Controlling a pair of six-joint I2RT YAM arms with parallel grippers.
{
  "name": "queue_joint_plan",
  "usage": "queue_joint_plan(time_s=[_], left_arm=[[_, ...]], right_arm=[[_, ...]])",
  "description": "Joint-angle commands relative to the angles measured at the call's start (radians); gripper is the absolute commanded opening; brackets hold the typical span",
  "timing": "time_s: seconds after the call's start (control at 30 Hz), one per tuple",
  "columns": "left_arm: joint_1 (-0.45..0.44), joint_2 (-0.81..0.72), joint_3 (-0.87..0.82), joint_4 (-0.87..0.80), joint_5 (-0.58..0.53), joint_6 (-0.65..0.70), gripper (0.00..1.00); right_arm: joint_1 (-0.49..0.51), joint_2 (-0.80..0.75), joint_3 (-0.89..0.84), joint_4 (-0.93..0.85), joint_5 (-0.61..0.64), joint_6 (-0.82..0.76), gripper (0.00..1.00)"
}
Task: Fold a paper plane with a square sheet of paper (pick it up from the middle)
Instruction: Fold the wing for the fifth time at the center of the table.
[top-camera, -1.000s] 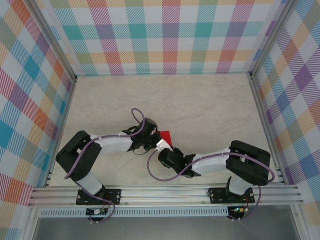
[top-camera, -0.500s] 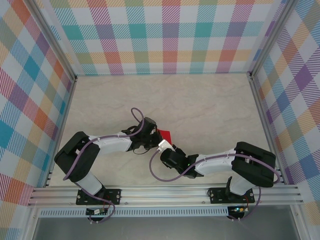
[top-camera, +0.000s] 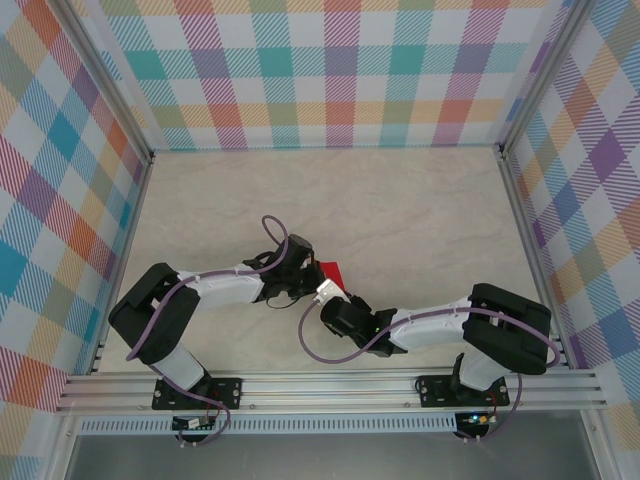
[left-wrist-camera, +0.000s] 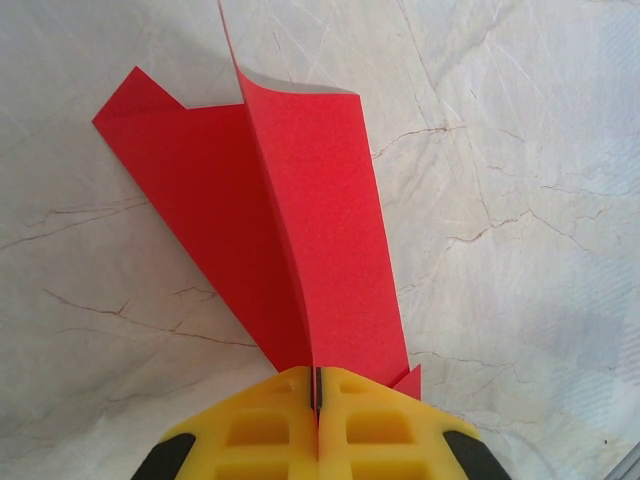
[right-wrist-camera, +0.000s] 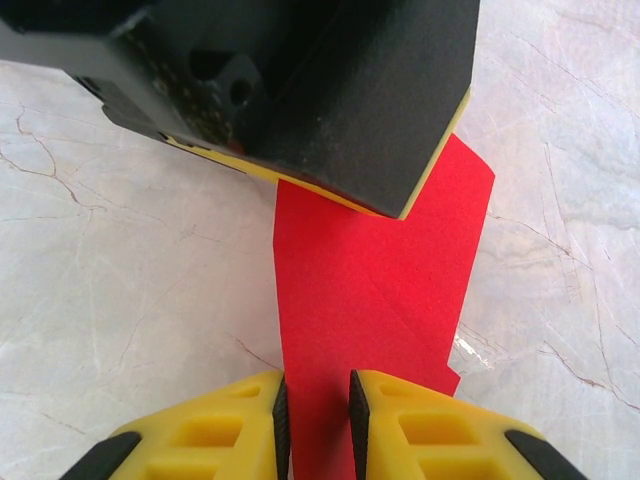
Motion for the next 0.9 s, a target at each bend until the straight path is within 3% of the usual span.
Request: queue_joint_plan(time_s=[0.0, 0.23, 0.87], left_arm=[[-0.010, -0.027, -0.004, 0.001, -0.003, -0.006, 0.02], [-0.011, -0.031, -0.006, -0.001, -0.011, -0.013, 0.02], [-0.011, -0.021, 0.003, -0.005, 0.003, -0.009, 0.02]], right_arm=[[-0.005, -0.010, -0.030, 0.032, 0.001, 0.025, 0.27], [-0.037, -0.105, -0.110, 0.116, -0.107, 0.079, 0.43], [-0.054, -0.063, -0.081, 0.122, -0.126, 0.045, 0.42]])
